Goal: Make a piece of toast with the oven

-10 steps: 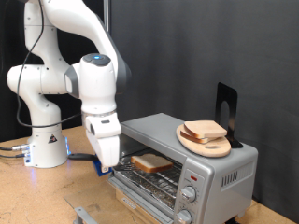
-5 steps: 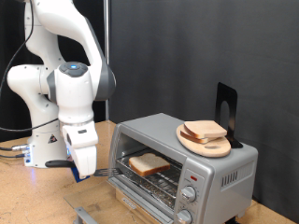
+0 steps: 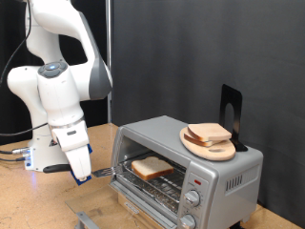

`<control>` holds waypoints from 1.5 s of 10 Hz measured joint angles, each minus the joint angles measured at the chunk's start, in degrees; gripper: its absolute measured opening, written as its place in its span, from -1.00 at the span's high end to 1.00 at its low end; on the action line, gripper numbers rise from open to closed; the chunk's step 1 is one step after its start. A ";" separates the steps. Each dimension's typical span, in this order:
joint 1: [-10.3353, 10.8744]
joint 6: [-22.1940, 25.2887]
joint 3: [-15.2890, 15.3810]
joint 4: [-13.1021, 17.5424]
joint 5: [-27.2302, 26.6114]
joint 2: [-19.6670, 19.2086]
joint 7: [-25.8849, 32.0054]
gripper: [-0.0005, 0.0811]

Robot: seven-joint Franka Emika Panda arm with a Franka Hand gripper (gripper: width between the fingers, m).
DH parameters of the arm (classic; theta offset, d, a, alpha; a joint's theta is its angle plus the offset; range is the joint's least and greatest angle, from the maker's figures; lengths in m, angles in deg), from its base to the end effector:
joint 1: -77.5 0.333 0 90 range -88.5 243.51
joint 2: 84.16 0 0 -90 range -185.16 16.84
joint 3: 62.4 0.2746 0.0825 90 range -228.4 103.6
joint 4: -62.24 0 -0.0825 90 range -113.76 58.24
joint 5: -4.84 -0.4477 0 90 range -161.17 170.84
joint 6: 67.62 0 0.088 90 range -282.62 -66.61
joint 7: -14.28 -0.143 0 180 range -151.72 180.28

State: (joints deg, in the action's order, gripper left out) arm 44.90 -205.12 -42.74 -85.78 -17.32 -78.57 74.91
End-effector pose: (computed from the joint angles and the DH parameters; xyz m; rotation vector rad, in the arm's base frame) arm 0.4593 -0.0999 0.1582 -2.8149 -0.7659 -0.0885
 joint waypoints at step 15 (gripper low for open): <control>4.84 15.21 -4.04 5.08 -24.76 13.33 9.35 -0.21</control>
State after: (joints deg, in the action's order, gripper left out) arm 49.75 -189.90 -46.78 -80.70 -42.08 -65.24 84.26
